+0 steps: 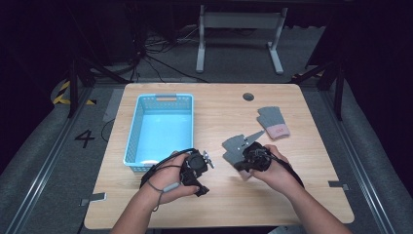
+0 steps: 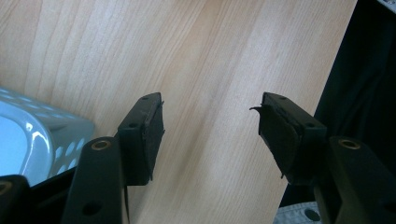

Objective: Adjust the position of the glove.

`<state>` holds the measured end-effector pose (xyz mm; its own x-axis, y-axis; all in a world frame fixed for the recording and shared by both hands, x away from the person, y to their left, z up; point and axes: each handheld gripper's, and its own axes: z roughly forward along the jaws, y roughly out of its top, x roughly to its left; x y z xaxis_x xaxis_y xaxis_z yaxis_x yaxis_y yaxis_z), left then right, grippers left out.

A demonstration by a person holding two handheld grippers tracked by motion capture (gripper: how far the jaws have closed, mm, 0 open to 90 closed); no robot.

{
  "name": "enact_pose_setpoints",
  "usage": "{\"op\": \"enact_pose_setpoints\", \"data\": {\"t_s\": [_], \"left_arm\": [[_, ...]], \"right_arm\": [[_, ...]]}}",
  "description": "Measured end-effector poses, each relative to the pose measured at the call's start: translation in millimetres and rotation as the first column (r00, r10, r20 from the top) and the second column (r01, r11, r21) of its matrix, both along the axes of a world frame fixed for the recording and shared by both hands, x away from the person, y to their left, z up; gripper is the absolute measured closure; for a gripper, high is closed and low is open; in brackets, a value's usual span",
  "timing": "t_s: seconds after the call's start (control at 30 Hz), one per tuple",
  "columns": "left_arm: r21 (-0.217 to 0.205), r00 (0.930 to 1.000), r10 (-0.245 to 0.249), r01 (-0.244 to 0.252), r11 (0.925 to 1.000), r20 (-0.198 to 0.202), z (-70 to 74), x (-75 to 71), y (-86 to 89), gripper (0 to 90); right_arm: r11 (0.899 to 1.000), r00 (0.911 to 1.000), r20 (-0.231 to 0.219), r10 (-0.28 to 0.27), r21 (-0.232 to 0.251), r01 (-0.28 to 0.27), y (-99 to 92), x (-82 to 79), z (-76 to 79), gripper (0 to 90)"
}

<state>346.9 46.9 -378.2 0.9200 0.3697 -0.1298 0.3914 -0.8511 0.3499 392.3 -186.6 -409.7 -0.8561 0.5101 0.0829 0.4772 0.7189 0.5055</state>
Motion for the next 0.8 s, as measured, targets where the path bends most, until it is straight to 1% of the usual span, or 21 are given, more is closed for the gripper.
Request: {"op": "enact_pose_setpoints", "data": {"t_s": [0.1, 0.2, 0.27, 0.37, 0.47, 0.7, 0.8], "left_arm": [[-0.003, 0.9999, 0.010, -0.010, 0.9999, -0.008, -0.7, 0.5, 2.5, 40.6], [-0.005, 0.9999, 0.013, -0.013, 0.9999, -0.007, -2.0, 1.8, 4.3, 40.5], [-0.006, 0.9998, 0.017, -0.017, 0.9998, -0.008, -2.2, 2.2, 5.5, 40.4], [-0.008, 0.9997, 0.022, -0.022, 0.9997, -0.012, -1.5, 2.4, 6.9, 40.5], [-0.013, 0.9998, 0.019, -0.020, 0.9997, -0.010, -1.5, 3.0, 7.4, 40.5], [-0.014, 0.9996, 0.026, -0.027, 0.9995, -0.011, -1.8, 3.4, 9.1, 40.4], [-0.013, 0.9996, 0.026, -0.026, 0.9996, -0.011, -1.9, 3.3, 9.3, 40.4]], "right_arm": [[1.000, 0.9996, 0.015, -0.022, 0.017, 0.022, 6.3, 11.2, 3.1, 89.6], [0.999, 0.9991, 0.019, -0.037, 0.004, 0.037, 14.4, 23.5, 1.5, 89.6], [0.998, 0.9982, 0.020, -0.057, 0.002, 0.057, 18.3, 31.8, -0.8, 89.6], [0.996, 0.9959, 0.005, -0.090, 0.003, 0.090, 22.6, 43.4, -5.7, 89.6], [0.995, 0.9948, 0.002, -0.102, -0.011, 0.102, 26.9, 52.0, -12.8, 89.6], [0.993, 0.9937, -0.014, -0.112, -0.037, 0.111, 30.1, 60.2, -25.3, 89.7], [0.993, 0.9934, -0.014, -0.113, -0.037, 0.113, 30.3, 60.5, -25.7, 89.8]]}}
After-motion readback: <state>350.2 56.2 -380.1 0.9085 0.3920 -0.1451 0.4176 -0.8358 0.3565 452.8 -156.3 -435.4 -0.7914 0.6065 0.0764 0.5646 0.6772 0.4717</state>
